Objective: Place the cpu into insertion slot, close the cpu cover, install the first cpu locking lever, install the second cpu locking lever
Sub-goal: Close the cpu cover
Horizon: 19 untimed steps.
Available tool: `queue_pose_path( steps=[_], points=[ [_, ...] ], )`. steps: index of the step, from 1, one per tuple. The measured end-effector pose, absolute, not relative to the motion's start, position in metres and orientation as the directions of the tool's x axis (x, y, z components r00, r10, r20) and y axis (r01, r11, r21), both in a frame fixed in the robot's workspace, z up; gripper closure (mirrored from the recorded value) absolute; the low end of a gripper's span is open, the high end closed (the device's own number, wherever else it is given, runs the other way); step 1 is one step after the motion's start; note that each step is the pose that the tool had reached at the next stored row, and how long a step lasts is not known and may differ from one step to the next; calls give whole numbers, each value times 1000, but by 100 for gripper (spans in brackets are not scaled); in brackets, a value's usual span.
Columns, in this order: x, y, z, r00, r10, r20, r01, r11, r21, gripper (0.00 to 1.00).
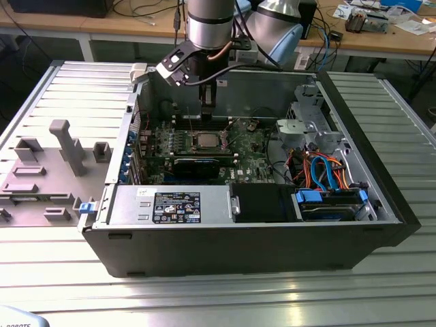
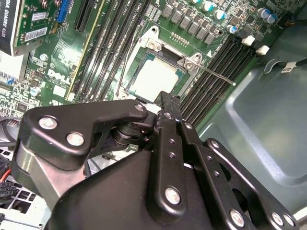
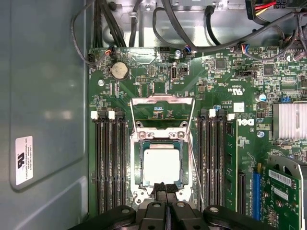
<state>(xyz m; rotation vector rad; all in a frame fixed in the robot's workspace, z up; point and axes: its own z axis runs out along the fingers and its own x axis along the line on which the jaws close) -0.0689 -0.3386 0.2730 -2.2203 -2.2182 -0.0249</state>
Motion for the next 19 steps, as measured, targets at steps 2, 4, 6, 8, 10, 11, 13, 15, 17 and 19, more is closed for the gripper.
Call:
queue_pose_path(
  steps=[2,4,6,8,10,11,13,15,17,19],
  points=[
    [-69,-339,274,1,1000,13,1000,-1,9,89],
    [-69,-339,275,1,1000,13,1000,-1,9,89],
    [-69,-339,276,1,1000,13,1000,-1,9,89],
    [-69,-339,276,1,1000,13,1000,-1,9,89],
    [-69,-339,277,1,1000,14,1000,-1,9,89],
    [-69,-339,277,1,1000,14,1000,-1,9,89],
    [-69,-339,277,1,1000,13,1000,-1,9,89],
    [-69,-339,278,1,1000,13,1000,-1,9,89],
    [-69,-339,278,1,1000,13,1000,-1,9,89],
    [-68,-339,278,1,1000,13,1000,-1,9,89]
  ],
)
